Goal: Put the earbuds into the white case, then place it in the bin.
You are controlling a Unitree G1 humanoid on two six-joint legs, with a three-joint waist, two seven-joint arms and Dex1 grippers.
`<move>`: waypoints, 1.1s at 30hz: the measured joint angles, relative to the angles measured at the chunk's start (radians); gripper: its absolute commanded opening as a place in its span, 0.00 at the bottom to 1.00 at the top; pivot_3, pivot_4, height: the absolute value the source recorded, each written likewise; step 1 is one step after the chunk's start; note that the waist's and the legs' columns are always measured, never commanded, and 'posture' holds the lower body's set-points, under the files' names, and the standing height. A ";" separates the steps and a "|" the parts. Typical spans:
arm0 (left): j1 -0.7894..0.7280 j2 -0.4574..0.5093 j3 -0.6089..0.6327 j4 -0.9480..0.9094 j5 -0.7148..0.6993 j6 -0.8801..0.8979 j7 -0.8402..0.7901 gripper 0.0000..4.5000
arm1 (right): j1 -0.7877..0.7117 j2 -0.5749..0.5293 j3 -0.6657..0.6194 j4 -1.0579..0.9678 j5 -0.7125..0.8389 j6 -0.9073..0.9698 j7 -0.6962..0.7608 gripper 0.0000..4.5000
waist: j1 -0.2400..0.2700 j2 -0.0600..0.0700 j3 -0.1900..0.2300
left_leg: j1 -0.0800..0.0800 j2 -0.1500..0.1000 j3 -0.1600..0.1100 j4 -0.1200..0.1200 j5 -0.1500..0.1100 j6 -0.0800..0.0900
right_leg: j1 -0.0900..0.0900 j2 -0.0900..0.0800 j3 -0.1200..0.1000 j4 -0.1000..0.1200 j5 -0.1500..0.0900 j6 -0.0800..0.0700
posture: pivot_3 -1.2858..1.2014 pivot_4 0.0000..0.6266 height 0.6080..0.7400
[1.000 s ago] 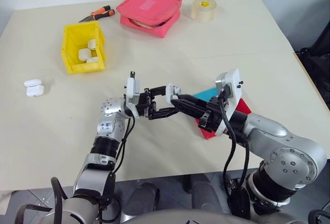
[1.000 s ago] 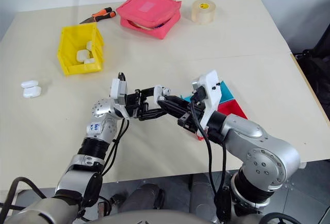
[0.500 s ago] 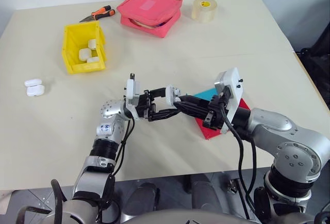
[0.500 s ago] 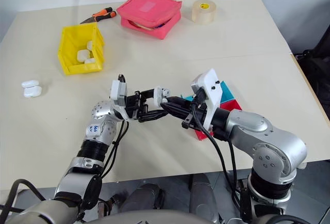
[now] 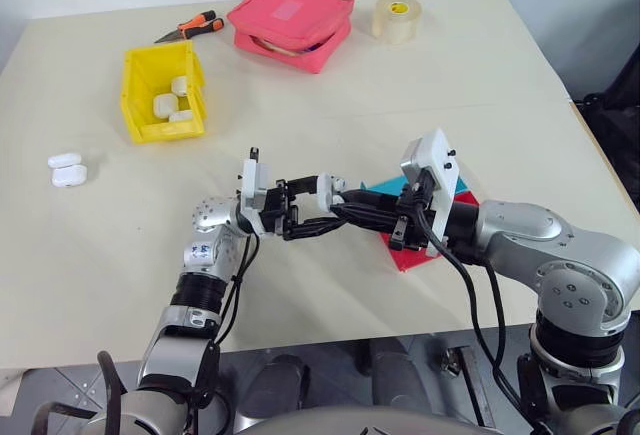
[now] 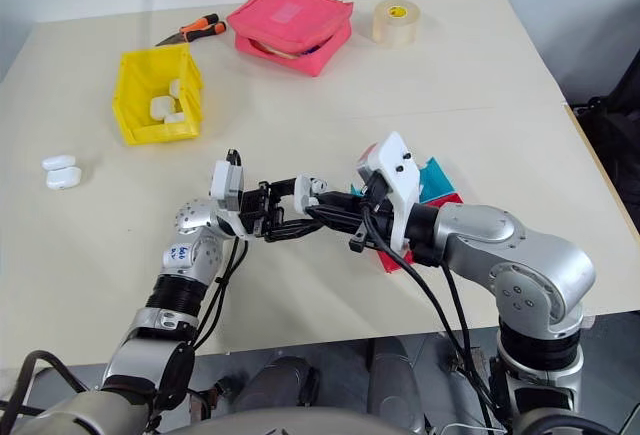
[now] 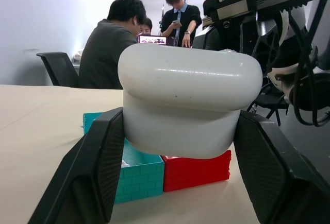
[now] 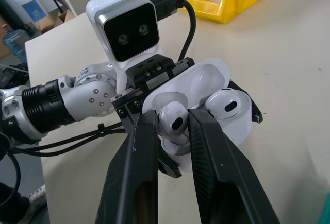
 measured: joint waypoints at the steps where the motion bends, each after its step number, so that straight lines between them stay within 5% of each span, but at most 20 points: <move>1: 0.000 0.001 0.000 0.001 0.000 -0.003 -0.003 0.62 | -0.001 -0.007 0.008 0.005 0.000 -0.010 0.004 0.11 | 0.000 0.000 0.000 | 0.000 0.000 0.000 0.000 0.000 0.000 | 0.000 0.000 0.000 0.000 0.000 0.000 | 0.52 0.24 1.00; 22: 0.000 0.008 0.011 0.022 0.007 -0.015 -0.020 0.62 | -0.058 -0.069 0.090 0.080 0.000 -0.058 0.038 0.11 | 0.001 0.000 0.000 | 0.000 0.000 0.000 0.000 0.000 0.000 | 0.000 0.000 0.000 -0.001 0.000 0.000 | 0.52 0.24 1.00; 27: 0.000 0.004 0.019 0.029 0.006 -0.015 -0.020 0.62 | -0.070 -0.071 0.094 0.083 -0.002 -0.059 0.033 0.43 | 0.001 0.000 0.000 | 0.000 0.000 0.000 0.000 0.000 0.000 | 0.000 0.000 0.000 -0.001 0.000 0.000 | 0.52 0.24 1.00; 33: 0.000 -0.004 0.027 0.033 0.006 -0.015 -0.017 0.62 | -0.078 -0.072 0.097 0.079 -0.001 -0.057 0.028 0.43 | 0.001 0.000 0.000 | 0.000 0.000 0.000 0.000 0.000 0.000 | 0.000 0.000 0.000 -0.001 0.000 0.000 | 0.52 0.24 1.00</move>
